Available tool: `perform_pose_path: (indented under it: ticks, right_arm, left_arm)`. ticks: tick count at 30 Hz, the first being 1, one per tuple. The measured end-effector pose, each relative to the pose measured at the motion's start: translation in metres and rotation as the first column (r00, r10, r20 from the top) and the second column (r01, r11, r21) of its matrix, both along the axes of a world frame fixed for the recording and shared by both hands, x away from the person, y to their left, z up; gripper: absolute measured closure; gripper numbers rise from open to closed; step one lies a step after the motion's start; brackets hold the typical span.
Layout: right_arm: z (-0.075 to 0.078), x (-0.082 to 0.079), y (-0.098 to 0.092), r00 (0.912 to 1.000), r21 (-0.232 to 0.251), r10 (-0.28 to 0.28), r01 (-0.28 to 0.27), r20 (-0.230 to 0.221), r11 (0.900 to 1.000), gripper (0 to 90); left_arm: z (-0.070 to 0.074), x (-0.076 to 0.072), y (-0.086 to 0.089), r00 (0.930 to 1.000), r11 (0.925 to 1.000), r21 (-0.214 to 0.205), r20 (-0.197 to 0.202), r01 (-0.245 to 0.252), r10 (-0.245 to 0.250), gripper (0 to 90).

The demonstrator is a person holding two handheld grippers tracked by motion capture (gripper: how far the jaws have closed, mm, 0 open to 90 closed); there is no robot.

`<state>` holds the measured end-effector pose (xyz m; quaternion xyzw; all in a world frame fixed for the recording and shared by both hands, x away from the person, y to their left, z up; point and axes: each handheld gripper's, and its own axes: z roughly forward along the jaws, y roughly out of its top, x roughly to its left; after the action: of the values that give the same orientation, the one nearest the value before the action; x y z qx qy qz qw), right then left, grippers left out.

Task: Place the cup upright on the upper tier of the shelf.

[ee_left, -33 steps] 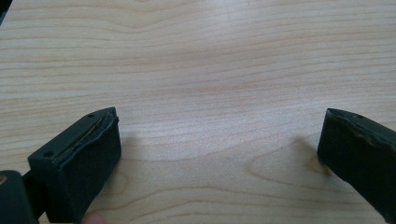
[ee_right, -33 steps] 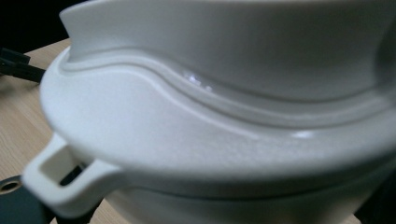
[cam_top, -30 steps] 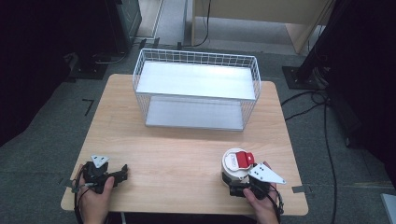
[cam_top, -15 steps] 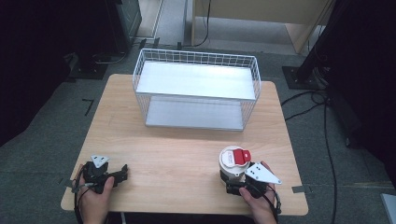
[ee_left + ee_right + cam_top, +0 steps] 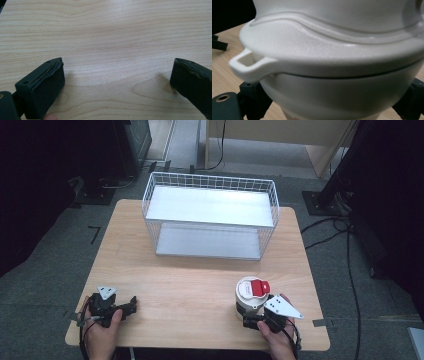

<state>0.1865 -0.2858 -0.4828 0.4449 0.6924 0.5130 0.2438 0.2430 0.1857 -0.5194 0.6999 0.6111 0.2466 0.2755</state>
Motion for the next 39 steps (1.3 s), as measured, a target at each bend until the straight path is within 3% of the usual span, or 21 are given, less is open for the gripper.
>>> perform_pose_path:
  ticks: [17, 30, 35, 39]
  right_arm:
    - [0.012, -0.002, 0.016, 0.9994, 0.031, 0.002, -0.004, 0.035, 0.9995, 8.4]
    - [0.032, 0.011, 0.02, 0.9957, 0.081, -0.044, 0.037, 0.082, 0.996, 8.5]
    - [0.047, 0.021, 0.022, 0.9883, 0.097, -0.076, 0.064, 0.132, 0.9932, 8.5]
    - [0.055, 0.026, 0.024, 0.986, 0.1, -0.078, 0.064, 0.147, 0.993, 8.5]
  left_arm:
    - [0.0, 0.0, 0.0, 1.0, 1.0, -0.001, 0.0, 0.003, -0.003, 0.0]
    - [0.0, 0.0, 0.0, 0.9999, 0.9999, 0.003, -0.003, 0.015, -0.015, 0.0]
    - [0.0, 0.0, 0.0, 0.9999, 0.9999, 0.002, -0.003, 0.017, -0.017, 0.0]
    - [0.0, 0.0, 0.0, 0.9998, 0.9998, 0.002, -0.002, 0.017, -0.017, 0.0]
